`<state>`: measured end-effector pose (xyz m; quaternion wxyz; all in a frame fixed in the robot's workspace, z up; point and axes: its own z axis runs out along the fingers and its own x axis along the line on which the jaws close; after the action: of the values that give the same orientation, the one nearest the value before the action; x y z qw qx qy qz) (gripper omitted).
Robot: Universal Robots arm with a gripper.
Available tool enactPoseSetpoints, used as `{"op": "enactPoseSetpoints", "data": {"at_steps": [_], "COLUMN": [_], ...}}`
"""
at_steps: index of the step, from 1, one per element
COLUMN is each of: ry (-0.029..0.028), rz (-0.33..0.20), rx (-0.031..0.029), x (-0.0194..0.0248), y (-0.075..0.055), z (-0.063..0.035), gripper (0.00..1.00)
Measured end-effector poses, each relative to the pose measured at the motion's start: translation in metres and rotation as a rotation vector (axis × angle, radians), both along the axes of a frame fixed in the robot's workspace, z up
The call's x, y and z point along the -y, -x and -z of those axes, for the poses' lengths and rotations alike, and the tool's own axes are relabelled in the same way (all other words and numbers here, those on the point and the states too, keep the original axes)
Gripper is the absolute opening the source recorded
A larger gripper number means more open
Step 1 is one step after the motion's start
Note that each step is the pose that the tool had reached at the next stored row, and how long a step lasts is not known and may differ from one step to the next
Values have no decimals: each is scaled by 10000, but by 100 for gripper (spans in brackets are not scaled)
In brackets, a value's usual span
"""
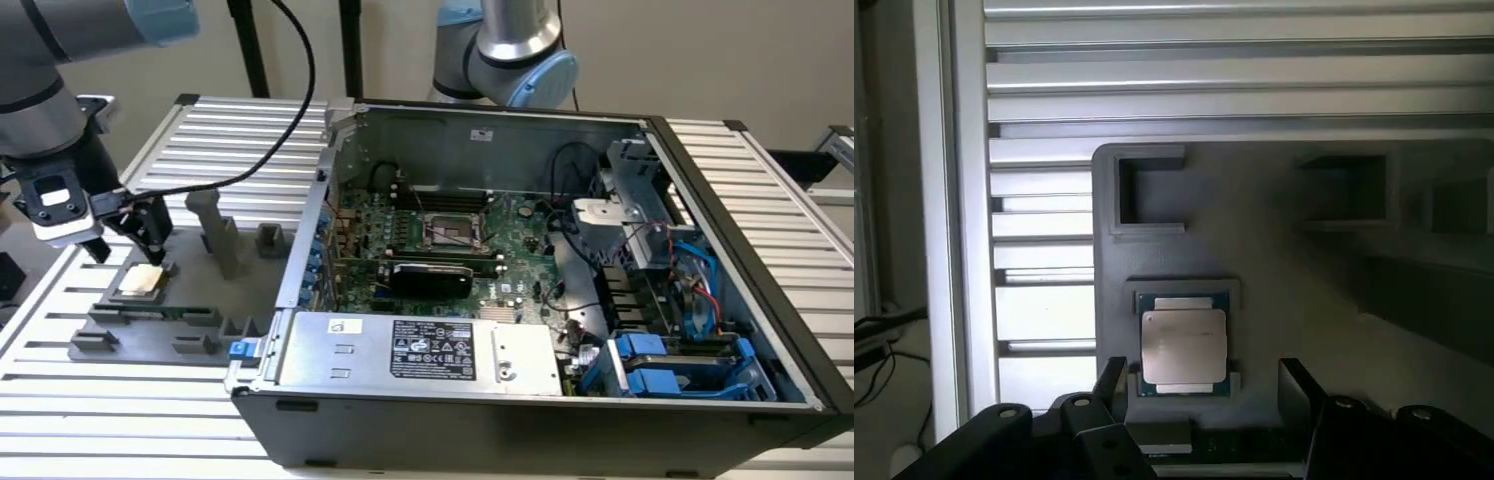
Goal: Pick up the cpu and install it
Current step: 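Pick up the cpu and move it towards the insertion slot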
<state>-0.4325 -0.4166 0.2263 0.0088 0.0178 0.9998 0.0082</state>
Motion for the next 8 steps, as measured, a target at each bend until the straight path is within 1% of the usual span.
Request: {"op": "enactPoseSetpoints", "data": {"at_steps": [8], "ry": [0], "rz": [14], "rx": [0], "x": [0], "y": [0], "z": [145], "gripper": [71]}}
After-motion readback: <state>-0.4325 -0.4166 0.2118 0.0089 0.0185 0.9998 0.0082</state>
